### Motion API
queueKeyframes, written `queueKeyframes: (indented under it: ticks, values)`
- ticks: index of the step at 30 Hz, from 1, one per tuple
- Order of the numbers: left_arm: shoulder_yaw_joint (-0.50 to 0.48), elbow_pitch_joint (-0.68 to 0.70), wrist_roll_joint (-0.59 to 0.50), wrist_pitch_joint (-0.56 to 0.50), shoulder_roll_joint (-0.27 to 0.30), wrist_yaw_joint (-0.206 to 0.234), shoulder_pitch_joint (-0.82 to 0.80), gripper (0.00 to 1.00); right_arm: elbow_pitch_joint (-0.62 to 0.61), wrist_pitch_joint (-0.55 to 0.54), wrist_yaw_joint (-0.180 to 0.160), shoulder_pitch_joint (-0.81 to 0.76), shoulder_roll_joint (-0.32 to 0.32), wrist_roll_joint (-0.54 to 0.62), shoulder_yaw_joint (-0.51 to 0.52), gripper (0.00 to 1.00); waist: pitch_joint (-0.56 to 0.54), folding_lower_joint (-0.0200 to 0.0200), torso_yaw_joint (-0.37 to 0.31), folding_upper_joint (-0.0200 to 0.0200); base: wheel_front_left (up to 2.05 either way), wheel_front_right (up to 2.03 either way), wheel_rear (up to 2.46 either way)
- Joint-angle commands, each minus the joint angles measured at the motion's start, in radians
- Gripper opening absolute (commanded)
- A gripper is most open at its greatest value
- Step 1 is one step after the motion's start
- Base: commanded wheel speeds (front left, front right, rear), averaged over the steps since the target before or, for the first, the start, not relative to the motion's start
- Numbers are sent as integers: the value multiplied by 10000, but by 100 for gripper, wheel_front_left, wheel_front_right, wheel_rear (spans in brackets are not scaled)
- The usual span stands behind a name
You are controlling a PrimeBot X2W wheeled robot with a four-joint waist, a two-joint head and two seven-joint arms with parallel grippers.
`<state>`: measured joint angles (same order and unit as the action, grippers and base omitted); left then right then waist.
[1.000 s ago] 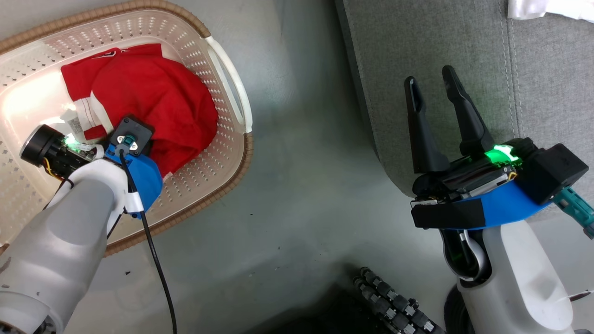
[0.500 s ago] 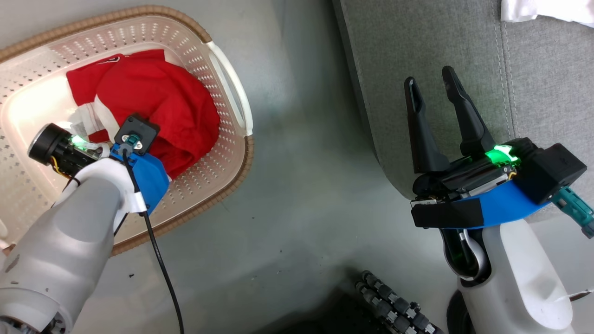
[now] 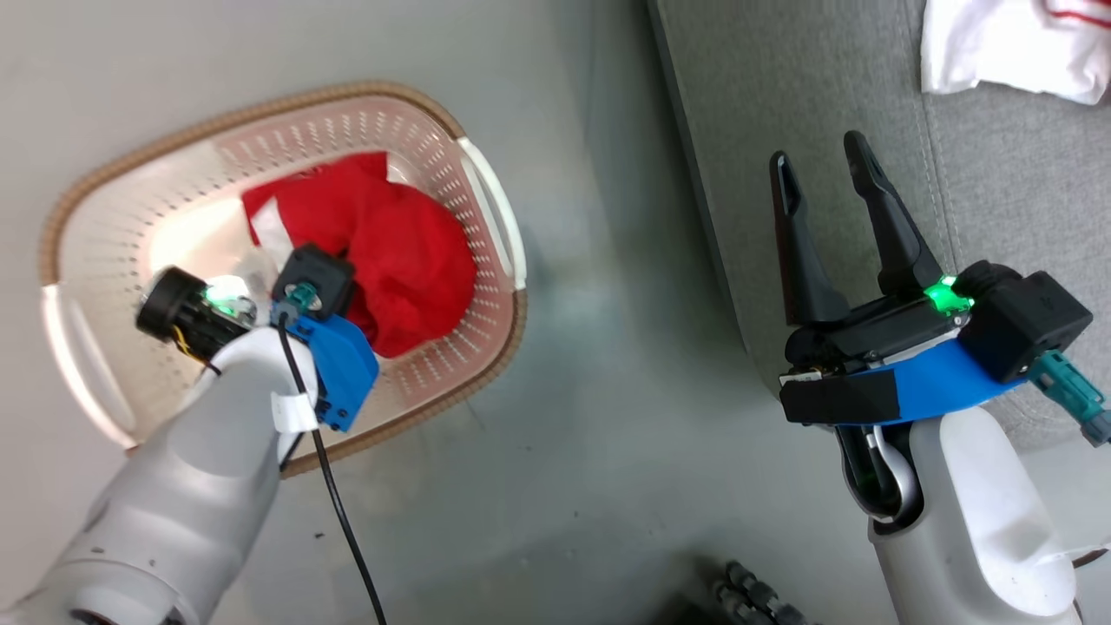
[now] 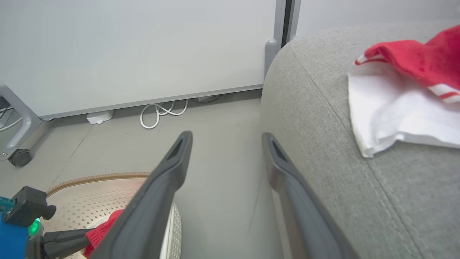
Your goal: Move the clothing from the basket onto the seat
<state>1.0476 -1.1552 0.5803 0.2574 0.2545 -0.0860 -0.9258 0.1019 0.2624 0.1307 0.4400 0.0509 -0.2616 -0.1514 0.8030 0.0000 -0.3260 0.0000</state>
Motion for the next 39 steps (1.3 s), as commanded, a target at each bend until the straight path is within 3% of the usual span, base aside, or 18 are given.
queueKeyframes:
  ticks: [1, 25, 39]
  values:
    - [-89, 88, 72, 64, -124, -23, 165, 0, 79, 35, 1, -173, -8, 150, 77, 100, -786, 0, 507, 0, 0, 0, 0]
    - [-1496, 2646, -306, 91, -1316, -332, 2315, 0, 1566, -96, 1, -2032, -5, 1101, 557, 100, -5818, 0, 2437, 0, 0, 0, 0]
    - [-940, 2924, 12, 92, -1960, -443, 1768, 0, 1442, -613, 1, -3100, -3, 1091, 409, 100, -7444, 0, 2792, 0, 0, 0, 0]
